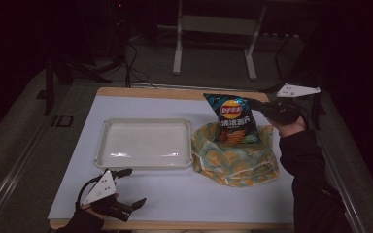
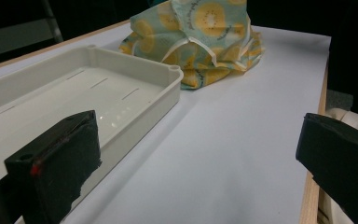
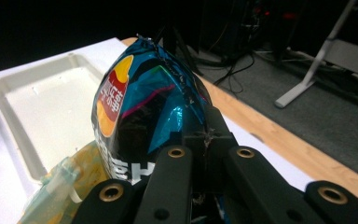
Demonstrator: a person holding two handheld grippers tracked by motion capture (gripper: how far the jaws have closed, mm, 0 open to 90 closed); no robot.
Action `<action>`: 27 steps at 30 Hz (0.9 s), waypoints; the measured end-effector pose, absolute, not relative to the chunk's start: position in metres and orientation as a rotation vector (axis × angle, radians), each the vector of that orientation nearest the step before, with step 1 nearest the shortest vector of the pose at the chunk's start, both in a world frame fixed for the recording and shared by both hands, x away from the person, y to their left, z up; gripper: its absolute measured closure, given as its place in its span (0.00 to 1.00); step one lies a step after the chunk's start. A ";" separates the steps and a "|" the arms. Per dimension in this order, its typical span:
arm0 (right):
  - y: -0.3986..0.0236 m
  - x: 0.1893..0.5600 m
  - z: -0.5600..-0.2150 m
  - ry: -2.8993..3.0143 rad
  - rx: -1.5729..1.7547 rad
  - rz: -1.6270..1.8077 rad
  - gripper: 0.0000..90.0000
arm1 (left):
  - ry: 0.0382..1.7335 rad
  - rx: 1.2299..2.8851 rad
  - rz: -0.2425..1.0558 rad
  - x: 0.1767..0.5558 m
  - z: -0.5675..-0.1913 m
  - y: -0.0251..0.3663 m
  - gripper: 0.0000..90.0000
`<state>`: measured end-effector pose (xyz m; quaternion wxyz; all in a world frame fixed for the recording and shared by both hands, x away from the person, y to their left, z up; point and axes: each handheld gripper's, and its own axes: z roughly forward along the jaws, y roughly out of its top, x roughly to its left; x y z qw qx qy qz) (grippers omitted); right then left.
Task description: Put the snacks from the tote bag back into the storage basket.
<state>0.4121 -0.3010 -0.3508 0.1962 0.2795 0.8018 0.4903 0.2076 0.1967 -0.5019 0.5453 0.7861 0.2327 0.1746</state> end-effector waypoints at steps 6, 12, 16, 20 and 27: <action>-0.308 0.406 -0.331 2.203 0.783 1.408 1.00 | 0.545 1.861 0.423 0.207 -0.502 0.196 0.00; -0.308 0.400 -0.312 2.178 0.763 1.399 1.00 | 0.546 1.864 0.420 0.207 -0.502 0.196 0.00; -0.307 0.397 -0.297 2.154 0.754 1.404 1.00 | 0.545 1.864 0.421 0.206 -0.502 0.196 0.00; -0.305 0.394 -0.283 2.137 0.742 1.408 1.00 | 0.547 1.862 0.420 0.207 -0.501 0.196 0.00; -0.293 0.390 -0.267 2.119 0.718 1.421 1.00 | 0.544 1.861 0.424 0.206 -0.501 0.196 0.00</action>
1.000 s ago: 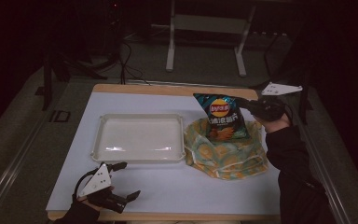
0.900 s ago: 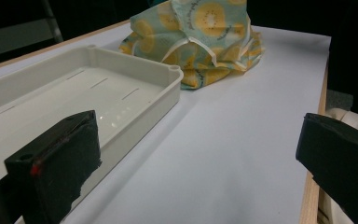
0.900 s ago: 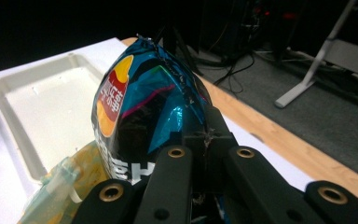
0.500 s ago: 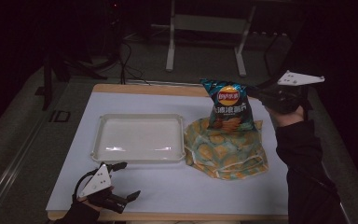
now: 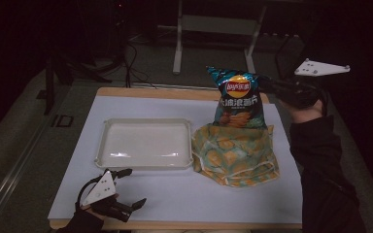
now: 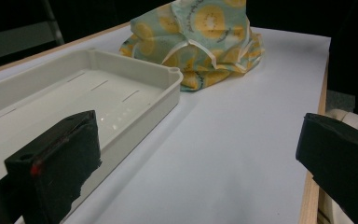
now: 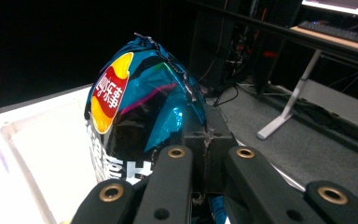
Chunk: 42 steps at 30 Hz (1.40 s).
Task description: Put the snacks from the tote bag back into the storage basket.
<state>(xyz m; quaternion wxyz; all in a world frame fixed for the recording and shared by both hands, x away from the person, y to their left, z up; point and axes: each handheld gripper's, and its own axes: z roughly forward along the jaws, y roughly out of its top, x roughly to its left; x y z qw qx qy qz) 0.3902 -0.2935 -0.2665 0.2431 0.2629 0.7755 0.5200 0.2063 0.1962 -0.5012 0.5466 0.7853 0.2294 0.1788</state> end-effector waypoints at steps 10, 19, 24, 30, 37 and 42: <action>-0.272 0.391 -0.254 2.128 0.687 1.450 1.00 | 0.542 1.858 0.420 0.206 -0.501 0.196 0.00; -0.242 0.393 -0.252 2.149 0.650 1.478 1.00 | 0.539 1.855 0.422 0.205 -0.501 0.197 0.00; -0.228 0.393 -0.254 2.148 0.645 1.509 1.00 | 0.535 1.856 0.426 0.205 -0.501 0.197 0.00; -0.209 0.392 -0.260 2.156 0.636 1.521 1.00 | 0.534 1.854 0.426 0.205 -0.501 0.197 0.00; -0.186 0.392 -0.266 2.171 0.624 1.534 1.00 | 0.534 1.852 0.424 0.205 -0.501 0.197 0.00; -0.166 0.391 -0.270 2.188 0.604 1.555 1.00 | 0.533 1.851 0.423 0.205 -0.501 0.197 0.00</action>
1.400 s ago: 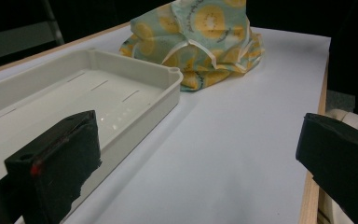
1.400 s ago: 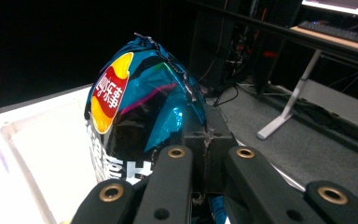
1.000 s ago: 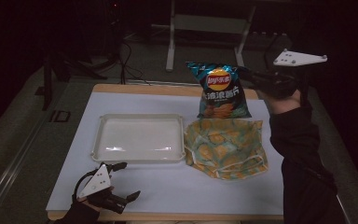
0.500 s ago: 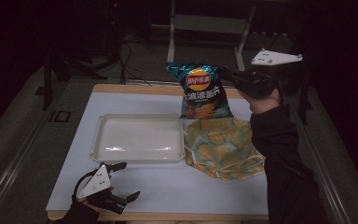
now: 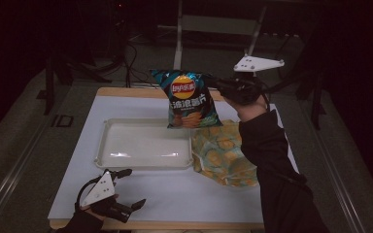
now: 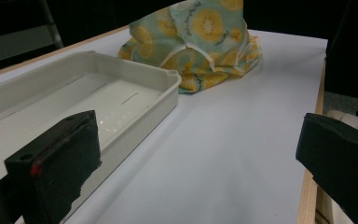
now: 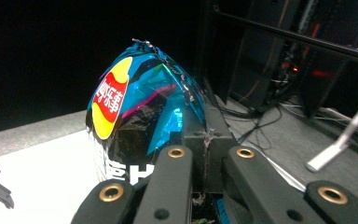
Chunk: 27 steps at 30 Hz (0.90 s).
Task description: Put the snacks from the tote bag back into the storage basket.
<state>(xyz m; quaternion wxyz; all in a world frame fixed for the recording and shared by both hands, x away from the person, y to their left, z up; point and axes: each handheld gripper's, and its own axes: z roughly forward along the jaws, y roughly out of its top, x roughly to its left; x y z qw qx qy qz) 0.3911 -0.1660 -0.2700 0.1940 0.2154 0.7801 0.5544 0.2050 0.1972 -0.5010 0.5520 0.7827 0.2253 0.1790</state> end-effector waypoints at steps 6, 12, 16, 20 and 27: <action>-0.145 0.390 -0.275 2.203 0.597 1.575 1.00 | 0.527 1.852 0.424 0.205 -0.501 0.197 0.00; -0.122 0.390 -0.284 2.237 0.575 1.579 1.00 | 0.527 1.850 0.423 0.204 -0.501 0.197 0.00; -0.109 0.390 -0.291 2.237 0.572 1.588 1.00 | 0.527 1.851 0.423 0.204 -0.501 0.198 0.00; -0.097 0.390 -0.299 2.238 0.576 1.610 1.00 | 0.523 1.852 0.425 0.204 -0.501 0.198 0.00; -0.078 0.389 -0.312 2.267 0.564 1.606 1.00 | 0.525 1.845 0.430 0.204 -0.501 0.198 0.00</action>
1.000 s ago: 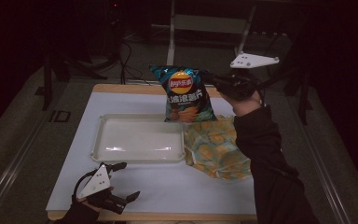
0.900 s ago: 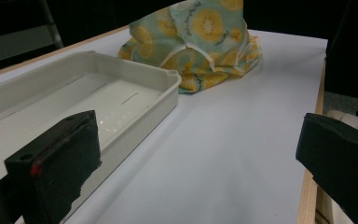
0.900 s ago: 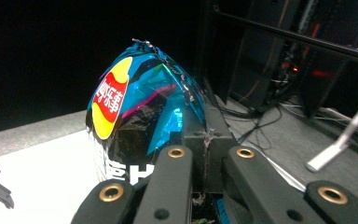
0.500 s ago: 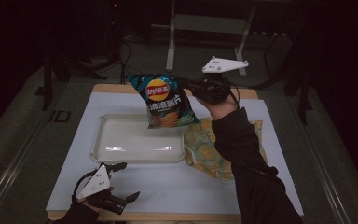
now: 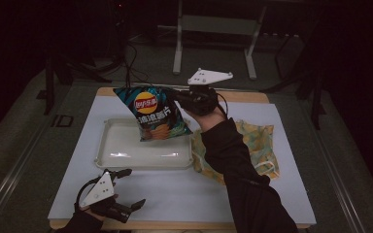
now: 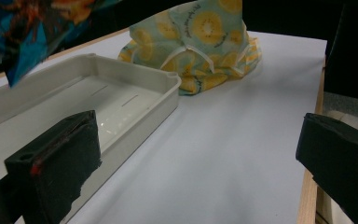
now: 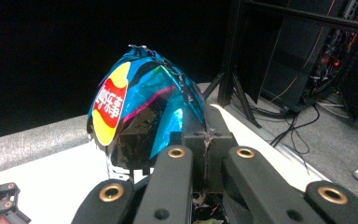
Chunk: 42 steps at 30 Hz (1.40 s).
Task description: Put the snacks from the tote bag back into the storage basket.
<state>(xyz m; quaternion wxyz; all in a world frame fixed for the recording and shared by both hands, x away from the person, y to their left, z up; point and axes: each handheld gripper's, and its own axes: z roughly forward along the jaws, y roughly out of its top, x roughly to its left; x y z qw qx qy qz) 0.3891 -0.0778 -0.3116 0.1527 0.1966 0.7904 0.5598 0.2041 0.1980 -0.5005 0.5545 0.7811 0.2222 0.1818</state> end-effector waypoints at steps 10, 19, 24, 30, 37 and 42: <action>-0.059 0.389 -0.340 2.297 0.610 1.625 1.00 | 0.520 1.852 0.423 0.204 -0.501 0.198 0.00; -0.047 0.387 -0.368 2.343 0.645 1.643 1.00 | 0.513 1.850 0.415 0.203 -0.501 0.197 0.00; -0.042 0.386 -0.379 2.366 0.658 1.644 1.00 | 0.515 1.851 0.413 0.204 -0.501 0.198 0.00; -0.043 0.385 -0.393 2.408 0.664 1.605 1.00 | 0.514 1.850 0.411 0.204 -0.501 0.198 0.00; -0.053 0.391 -0.405 2.430 0.704 1.567 1.00 | 0.513 1.849 0.410 0.204 -0.501 0.197 0.00; -0.057 0.401 -0.413 2.430 0.774 1.510 1.00 | 0.509 1.849 0.405 0.204 -0.501 0.197 0.00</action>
